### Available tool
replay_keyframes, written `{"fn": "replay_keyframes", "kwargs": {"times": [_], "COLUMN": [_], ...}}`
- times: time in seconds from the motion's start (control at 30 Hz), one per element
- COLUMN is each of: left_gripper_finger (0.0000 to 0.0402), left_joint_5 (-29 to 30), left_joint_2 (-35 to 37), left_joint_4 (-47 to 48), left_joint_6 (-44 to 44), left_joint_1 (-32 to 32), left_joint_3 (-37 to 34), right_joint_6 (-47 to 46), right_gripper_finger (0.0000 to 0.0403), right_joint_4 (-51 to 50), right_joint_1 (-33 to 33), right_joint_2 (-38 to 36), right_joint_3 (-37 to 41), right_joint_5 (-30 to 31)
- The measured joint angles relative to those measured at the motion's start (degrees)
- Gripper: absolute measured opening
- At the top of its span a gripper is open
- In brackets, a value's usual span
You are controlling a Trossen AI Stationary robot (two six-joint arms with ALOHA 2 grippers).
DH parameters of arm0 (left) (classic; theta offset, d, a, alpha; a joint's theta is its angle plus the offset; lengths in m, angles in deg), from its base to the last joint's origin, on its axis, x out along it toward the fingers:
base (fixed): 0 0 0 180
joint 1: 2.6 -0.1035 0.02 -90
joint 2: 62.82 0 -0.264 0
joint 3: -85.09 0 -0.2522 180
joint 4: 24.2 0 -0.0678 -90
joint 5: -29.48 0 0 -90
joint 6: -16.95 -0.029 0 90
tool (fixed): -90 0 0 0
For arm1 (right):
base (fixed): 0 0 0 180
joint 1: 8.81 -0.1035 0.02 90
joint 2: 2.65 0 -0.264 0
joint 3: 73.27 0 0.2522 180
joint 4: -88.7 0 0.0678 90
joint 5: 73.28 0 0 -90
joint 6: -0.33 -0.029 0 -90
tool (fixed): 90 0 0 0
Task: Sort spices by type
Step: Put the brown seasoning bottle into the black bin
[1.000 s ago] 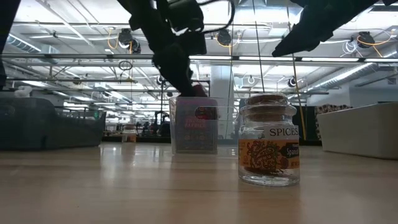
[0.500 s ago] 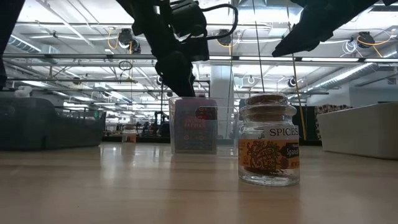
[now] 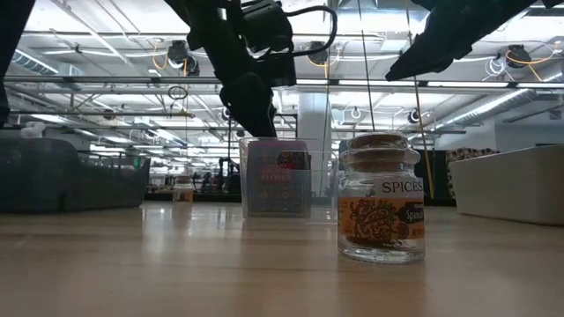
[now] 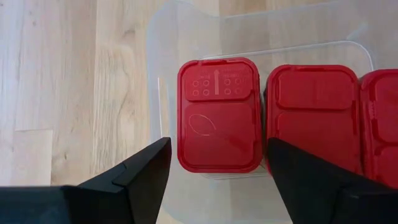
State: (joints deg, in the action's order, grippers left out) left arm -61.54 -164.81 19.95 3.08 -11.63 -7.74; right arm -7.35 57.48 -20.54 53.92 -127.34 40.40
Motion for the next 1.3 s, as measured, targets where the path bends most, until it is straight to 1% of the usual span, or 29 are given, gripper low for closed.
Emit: {"fn": "replay_keyframes", "kwargs": {"times": [0.1, 0.23, 0.33, 0.5, 0.6, 0.67, 0.73, 0.87, 1.0, 1.2, 1.3], "left_gripper_finger": [0.0271, 0.0272, 0.0272, 0.0272, 0.0272, 0.0272, 0.0272, 0.0272, 0.0272, 0.0272, 0.0272], "left_joint_5": [-0.01, -0.02, -0.43, -1.92, -1.87, -0.9, 0.22, 3.08, 5.44, 11.78, 13.31], "left_joint_2": [-0.05, -0.07, -0.07, 0.3, 2.51, 4.93, 8.08, 14.7, 19.28, 20.75, 20.02], "left_joint_4": [1.97, 6.68, 12.69, 26.27, 31.14, 33.62, 36.19, 41.36, 42.39, 42.8, 42.85], "left_joint_6": [0.01, 0.73, 2.94, 6.17, 9.61, 12.5, 15.33, 25.46, 36.52, 48.66, 53.67], "left_joint_1": [0.03, 0.07, 0.16, 1.73, 3.63, 5.29, 7.25, 12.73, 21.55, 36.38, 42.01], "left_joint_3": [1.33, 5.33, 9.27, 16.46, 18.75, 19.15, 19.17, 19.1, 19.08, 19.06, 19.04], "right_joint_6": [0.0, 0.0, 0.0, -0.47, -0.55, -0.61, -0.64, -0.66, -0.65, -1.78, -2.77], "right_gripper_finger": [0.0185, 0.0185, 0.0185, 0.0185, 0.0185, 0.0185, 0.0185, 0.0185, 0.0185, 0.0185, 0.0185], "right_joint_4": [0.0, 0.0, -0.02, 0.0, 0.15, 0.42, 1.39, 2.84, 2.87, 3.15, 3.13], "right_joint_1": [0.0, 0.0, 0.0, 0.0, 0.01, 0.0, -0.02, 0.0, 0.0, 0.0, 0.0], "right_joint_2": [0.0, 0.0, 0.0, 0.0, 0.0, 0.0, 0.0, 0.02, 0.02, 0.02, 0.02], "right_joint_3": [0.0, 0.0, 0.0, 0.0, 0.0, 0.0, 0.0, 0.0, 0.0, 0.0, 0.0], "right_joint_5": [0.0, 0.0, 0.0, -0.17, -2.76, -4.39, -4.75, -4.76, -4.83, -4.96, -4.98]}}
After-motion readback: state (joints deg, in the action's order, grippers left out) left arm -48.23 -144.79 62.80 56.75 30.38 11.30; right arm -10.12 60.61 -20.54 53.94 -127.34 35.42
